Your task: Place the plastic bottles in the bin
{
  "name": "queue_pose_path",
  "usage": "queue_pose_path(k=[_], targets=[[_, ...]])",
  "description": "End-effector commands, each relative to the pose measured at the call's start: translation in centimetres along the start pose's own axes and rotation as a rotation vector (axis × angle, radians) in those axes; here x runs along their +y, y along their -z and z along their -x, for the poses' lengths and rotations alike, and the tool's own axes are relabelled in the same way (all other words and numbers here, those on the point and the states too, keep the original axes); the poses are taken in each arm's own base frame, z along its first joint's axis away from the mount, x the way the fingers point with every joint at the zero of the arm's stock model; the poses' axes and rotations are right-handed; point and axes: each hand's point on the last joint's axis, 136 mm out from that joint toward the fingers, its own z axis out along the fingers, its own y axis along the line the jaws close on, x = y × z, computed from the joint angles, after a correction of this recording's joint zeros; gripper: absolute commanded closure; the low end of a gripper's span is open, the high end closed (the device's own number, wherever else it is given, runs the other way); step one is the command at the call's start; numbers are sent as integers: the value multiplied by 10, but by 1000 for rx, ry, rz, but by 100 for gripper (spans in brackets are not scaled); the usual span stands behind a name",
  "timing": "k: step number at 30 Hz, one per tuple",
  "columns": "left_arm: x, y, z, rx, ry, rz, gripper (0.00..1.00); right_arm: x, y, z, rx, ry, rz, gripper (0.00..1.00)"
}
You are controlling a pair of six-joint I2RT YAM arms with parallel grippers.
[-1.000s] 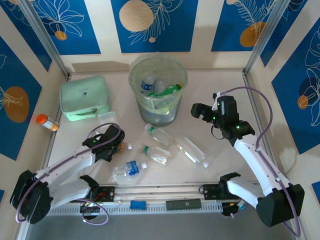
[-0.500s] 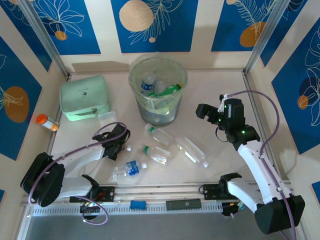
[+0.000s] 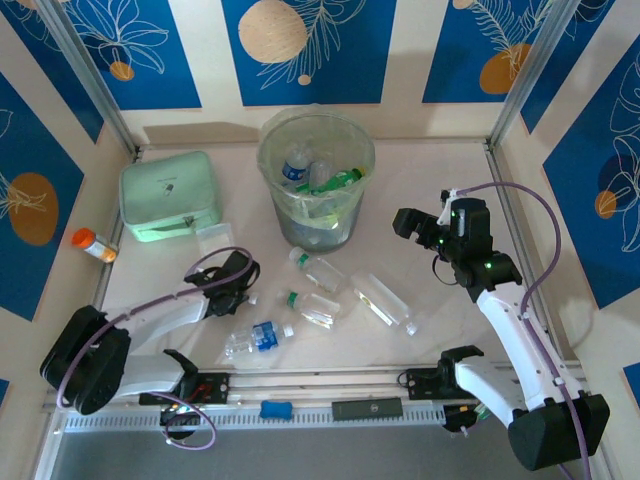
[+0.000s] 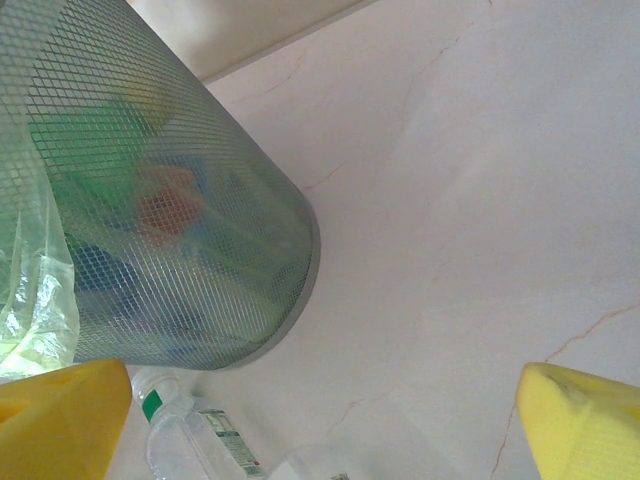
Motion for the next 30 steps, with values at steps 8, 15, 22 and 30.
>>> queue_pose_path(k=[8,15,22,30], targets=[[-81,76,48,-218,-265,-361,54,4,-6,-8,20,-56,51,1],[-158,166,65,-373,-553,-665,55,10,-15,-8,36,-81,83,1],[-231,241,47,-423,-818,-917,56,12,-18,-8,44,-92,97,1],[-298,294,14,-428,-1056,-1110,57,10,-11,-11,37,-94,89,1]])
